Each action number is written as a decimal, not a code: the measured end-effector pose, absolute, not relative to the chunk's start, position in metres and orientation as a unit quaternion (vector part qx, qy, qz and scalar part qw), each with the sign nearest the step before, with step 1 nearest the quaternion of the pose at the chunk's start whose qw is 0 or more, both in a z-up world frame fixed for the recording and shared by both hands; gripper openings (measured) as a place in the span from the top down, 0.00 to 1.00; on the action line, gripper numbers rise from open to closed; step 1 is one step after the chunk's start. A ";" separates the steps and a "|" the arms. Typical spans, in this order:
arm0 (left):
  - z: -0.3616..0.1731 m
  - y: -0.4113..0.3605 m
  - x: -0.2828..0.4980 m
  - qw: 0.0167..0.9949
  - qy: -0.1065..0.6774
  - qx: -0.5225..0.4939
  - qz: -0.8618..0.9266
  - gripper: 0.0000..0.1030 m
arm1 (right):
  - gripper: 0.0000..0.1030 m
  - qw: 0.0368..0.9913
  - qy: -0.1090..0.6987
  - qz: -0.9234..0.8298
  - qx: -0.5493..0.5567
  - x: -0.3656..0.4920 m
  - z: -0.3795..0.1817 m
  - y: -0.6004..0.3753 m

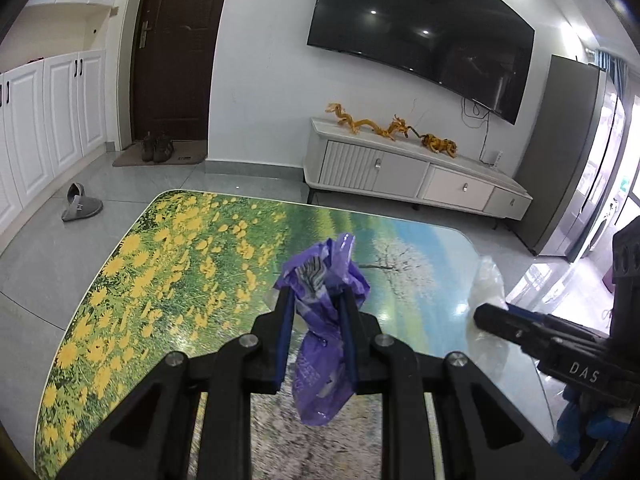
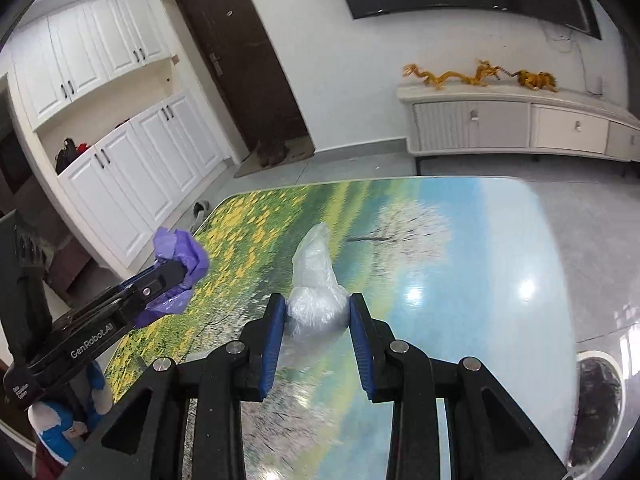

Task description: Collect trash

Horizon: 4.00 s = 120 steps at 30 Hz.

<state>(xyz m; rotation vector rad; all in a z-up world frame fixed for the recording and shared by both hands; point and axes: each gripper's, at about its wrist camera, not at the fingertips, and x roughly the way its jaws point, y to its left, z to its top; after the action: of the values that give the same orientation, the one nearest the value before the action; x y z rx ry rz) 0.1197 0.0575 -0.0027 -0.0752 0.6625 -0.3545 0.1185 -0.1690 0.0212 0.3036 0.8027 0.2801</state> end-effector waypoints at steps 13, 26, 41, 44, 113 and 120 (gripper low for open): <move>0.020 0.016 0.063 0.944 0.295 -0.008 -0.149 0.80 | 0.70 0.914 0.353 0.081 0.184 0.072 0.037 -0.232; 0.050 -0.020 0.023 0.958 0.256 0.025 -0.129 0.80 | 0.70 0.933 0.306 0.060 0.180 0.039 0.061 -0.261; 0.049 -0.112 0.006 0.944 0.264 0.086 -0.180 0.80 | 0.70 0.932 0.301 -0.027 0.199 0.003 0.040 -0.338; 0.045 -0.136 0.003 0.938 0.268 0.100 -0.197 0.80 | 0.70 0.929 0.305 -0.048 0.205 -0.004 0.032 -0.358; -0.004 -0.150 0.039 0.929 0.324 0.051 -0.169 0.30 | 0.18 0.903 0.379 -0.130 0.154 0.013 -0.009 -0.354; 0.016 -0.087 0.036 0.948 0.296 0.039 -0.113 0.30 | 0.05 0.922 0.350 -0.121 0.111 0.019 0.018 -0.303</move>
<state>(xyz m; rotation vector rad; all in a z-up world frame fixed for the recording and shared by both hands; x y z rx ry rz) 0.0356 -0.0869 0.0162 0.0788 0.6025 -0.2308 0.0187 -0.3032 0.0175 0.2275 0.7182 -0.2485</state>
